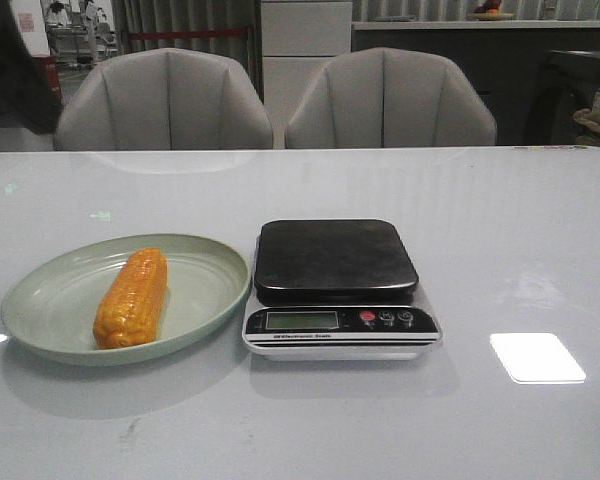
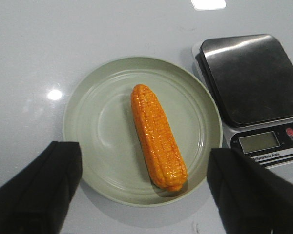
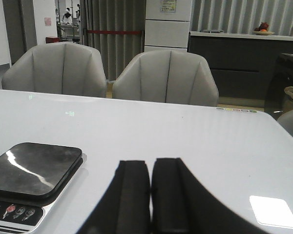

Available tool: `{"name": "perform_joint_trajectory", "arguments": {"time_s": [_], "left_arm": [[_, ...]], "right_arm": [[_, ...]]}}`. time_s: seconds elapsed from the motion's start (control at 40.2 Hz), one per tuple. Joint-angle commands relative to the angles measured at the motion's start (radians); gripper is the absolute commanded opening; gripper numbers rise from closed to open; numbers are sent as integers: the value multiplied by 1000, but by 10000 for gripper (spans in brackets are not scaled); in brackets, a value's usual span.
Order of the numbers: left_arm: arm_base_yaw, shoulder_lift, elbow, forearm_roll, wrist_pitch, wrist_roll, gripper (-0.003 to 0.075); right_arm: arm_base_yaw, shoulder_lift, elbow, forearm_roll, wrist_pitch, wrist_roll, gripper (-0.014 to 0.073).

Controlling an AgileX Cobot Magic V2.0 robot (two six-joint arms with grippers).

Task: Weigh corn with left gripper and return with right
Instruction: 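Lower the left gripper over the corn cob on the green plate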

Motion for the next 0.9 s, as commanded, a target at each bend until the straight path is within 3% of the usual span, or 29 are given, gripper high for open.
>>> {"name": "perform_joint_trajectory", "arguments": {"time_s": [0.0, 0.324, 0.622, 0.747, 0.871], "left_arm": [[-21, 72, -70, -10, -52, -20, 587], [-57, 371, -204, -75, 9, -20, 586], [-57, 522, -268, -134, 44, -20, 581], [-57, 553, -274, -138, 55, -20, 487], [-57, 562, -277, -138, 57, -18, 286]], "right_arm": [[-7, -19, 4, -10, -72, -8, 193], [-7, -19, 4, -10, -72, -8, 193], [-7, -19, 4, -10, -72, -8, 193], [-7, -19, 4, -10, -72, -8, 193], [-7, -19, 4, -10, -72, -8, 193]]}}
